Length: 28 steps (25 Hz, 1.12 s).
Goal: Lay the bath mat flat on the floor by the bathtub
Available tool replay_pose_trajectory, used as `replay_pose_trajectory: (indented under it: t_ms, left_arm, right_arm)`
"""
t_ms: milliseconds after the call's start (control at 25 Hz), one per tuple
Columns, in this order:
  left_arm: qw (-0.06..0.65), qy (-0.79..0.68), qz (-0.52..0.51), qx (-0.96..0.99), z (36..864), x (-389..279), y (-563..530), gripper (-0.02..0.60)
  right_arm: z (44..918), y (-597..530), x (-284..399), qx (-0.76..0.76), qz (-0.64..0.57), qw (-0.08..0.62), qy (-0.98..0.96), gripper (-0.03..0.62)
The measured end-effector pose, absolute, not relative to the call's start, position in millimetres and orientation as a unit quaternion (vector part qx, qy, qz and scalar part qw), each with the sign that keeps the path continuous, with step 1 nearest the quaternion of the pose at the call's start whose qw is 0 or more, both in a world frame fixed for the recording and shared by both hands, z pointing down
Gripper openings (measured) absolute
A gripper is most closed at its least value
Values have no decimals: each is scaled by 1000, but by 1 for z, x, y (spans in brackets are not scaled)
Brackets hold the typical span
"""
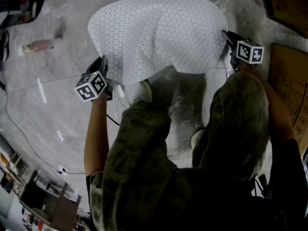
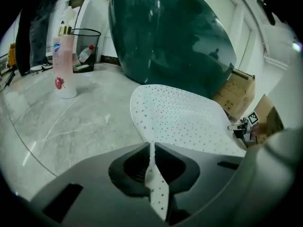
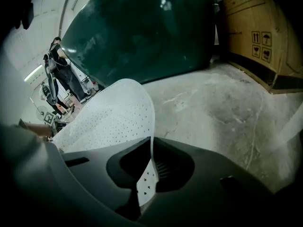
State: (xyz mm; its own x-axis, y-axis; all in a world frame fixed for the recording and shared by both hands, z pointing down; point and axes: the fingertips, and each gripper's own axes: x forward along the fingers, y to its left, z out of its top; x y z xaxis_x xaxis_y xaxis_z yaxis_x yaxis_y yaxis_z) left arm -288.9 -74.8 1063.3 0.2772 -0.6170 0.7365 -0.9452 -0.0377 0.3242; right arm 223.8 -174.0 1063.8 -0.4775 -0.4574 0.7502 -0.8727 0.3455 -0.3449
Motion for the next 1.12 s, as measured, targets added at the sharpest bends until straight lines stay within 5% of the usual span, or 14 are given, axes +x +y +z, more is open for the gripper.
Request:
replay_pose_trajectory:
  t_ms: [1120]
  left_arm:
    - [320,-586,295,683,1058,-331,-174,44]
  right_arm:
    - [1063,-238,259,500,362,279,-736,29]
